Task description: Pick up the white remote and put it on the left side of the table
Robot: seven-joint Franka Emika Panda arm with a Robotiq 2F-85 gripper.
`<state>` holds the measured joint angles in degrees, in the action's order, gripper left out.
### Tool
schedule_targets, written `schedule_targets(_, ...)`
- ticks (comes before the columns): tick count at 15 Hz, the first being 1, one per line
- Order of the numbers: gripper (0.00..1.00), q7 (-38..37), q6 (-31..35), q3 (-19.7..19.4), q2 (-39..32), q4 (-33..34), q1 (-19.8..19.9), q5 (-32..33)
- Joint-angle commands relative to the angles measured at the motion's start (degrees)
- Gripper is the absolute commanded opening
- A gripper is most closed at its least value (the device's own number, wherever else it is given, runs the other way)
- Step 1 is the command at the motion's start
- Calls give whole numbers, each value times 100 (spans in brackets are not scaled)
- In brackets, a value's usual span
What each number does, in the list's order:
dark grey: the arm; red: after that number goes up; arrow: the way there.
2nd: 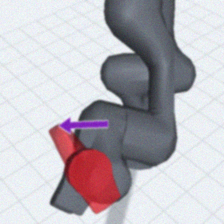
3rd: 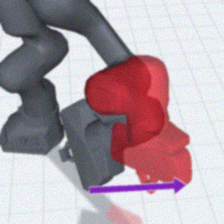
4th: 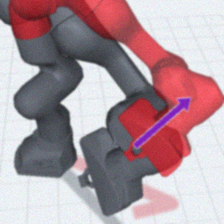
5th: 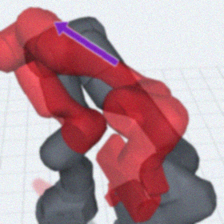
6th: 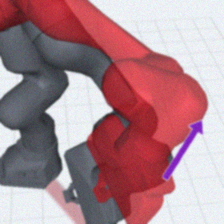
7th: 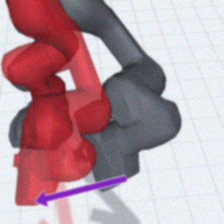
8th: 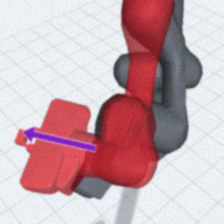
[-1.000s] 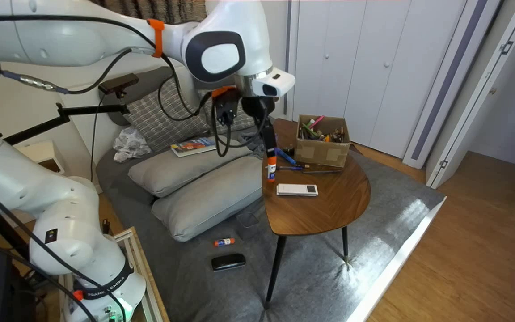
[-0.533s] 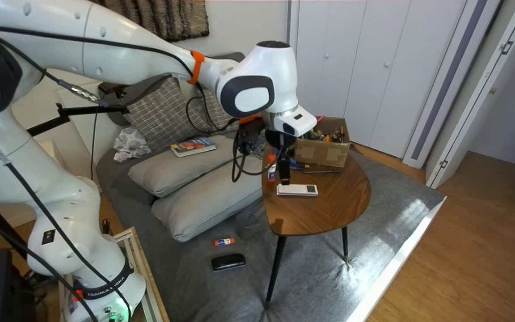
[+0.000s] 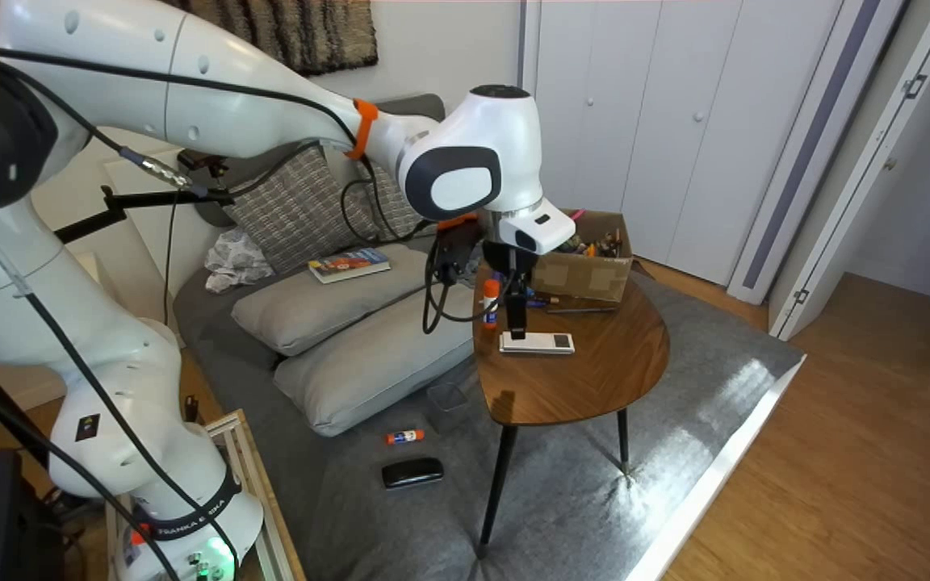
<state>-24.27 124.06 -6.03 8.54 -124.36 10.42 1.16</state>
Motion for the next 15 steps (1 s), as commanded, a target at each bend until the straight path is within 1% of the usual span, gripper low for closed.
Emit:
schedule_targets(1,100,223,99,-42,-334,159,-105,-327)
schedule_targets(3,100,226,174,-29,-539,212,-141,-427)
schedule_targets(6,100,110,443,-34,-886,236,-157,-287)
schedule_targets(10,100,118,654,-62,-1300,309,-185,-322)
schedule_targets(15,100,203,775,-44,-1589,460,-253,-439)
